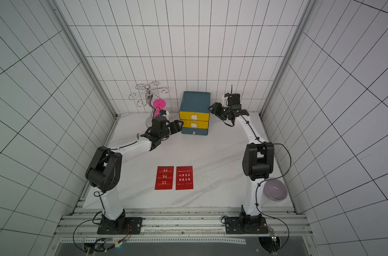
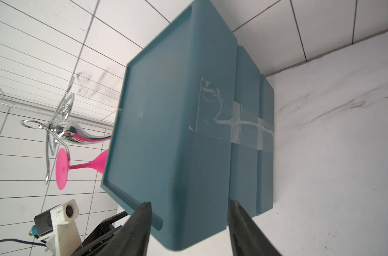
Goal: Take the postcards out of the drawer
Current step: Close the drawer in the storage box, then open the drawer in the storage box.
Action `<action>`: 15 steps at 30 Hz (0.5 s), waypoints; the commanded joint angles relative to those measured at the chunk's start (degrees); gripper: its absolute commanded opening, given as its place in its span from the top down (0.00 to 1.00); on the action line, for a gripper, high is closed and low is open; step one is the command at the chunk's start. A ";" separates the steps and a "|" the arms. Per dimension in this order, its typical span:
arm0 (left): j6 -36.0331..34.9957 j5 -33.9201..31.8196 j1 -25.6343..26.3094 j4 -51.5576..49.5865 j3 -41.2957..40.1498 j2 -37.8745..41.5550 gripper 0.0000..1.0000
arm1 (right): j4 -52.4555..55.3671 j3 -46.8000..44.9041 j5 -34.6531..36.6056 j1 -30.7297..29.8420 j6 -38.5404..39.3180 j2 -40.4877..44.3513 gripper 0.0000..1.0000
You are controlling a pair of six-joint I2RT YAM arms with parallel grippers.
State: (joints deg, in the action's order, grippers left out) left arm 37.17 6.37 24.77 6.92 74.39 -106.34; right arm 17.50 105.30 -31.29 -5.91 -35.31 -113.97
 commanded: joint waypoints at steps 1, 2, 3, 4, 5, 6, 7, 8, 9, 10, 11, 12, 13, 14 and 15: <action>-4.50 1.41 -1.14 -3.28 -0.61 3.09 0.25 | -4.18 -5.14 -2.15 0.81 -3.44 5.99 0.42; -5.92 1.78 -1.35 -4.06 0.13 3.72 0.25 | -5.99 -7.57 -2.71 0.81 -4.67 7.21 0.42; -7.61 2.69 -1.53 -5.21 1.58 4.02 0.24 | -8.52 -10.92 -3.27 0.78 -6.36 8.58 0.42; -9.30 3.59 -1.74 -6.88 3.31 3.97 0.24 | -11.25 -14.21 -3.63 0.69 -8.07 9.63 0.42; -11.44 4.22 -1.76 -9.41 5.67 3.75 0.24 | -14.66 -18.11 -3.78 0.49 -10.45 10.76 0.42; -13.82 4.47 -1.75 -11.72 8.16 3.20 0.24 | -18.20 -22.35 -3.89 0.25 -12.55 11.87 0.42; -15.69 4.52 -1.81 -13.41 10.28 2.75 0.24 | -21.17 -25.80 -3.61 -0.04 -13.53 12.62 0.42; -17.75 4.55 -1.77 -15.09 12.48 2.06 0.24 | -24.62 -29.61 -2.67 -0.54 -16.26 13.35 0.43; -19.49 4.68 -1.81 -16.44 14.70 1.32 0.24 | -27.80 -33.24 -1.64 -1.16 -17.76 13.73 0.43; -20.75 4.95 -1.89 -17.42 16.54 0.58 0.23 | -30.16 -35.83 -0.64 -1.98 -18.87 13.95 0.43; -22.08 5.53 -1.84 -18.67 18.63 -0.22 0.23 | -32.85 -38.30 0.29 -2.82 -20.18 13.80 0.44; -23.18 6.35 -1.97 -19.63 20.71 -1.05 0.23 | -35.40 -40.38 1.05 -3.82 -21.33 13.27 0.44; -24.16 7.12 -1.99 -19.99 22.26 -1.75 0.22 | -37.60 -41.88 2.15 -4.78 -22.27 12.63 0.44; -25.17 8.12 -1.98 -20.19 23.88 -2.67 0.22 | -40.49 -43.27 3.27 -5.85 -23.80 11.50 0.45; -25.98 9.21 -1.92 -20.47 25.55 -3.75 0.22 | -44.64 -44.85 3.99 -6.73 -25.65 10.24 0.45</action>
State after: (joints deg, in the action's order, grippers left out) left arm 17.21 12.19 22.92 -9.45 96.49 -106.83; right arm -13.23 64.16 -30.48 -9.96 -54.46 -101.86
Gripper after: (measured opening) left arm 0.781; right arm 0.549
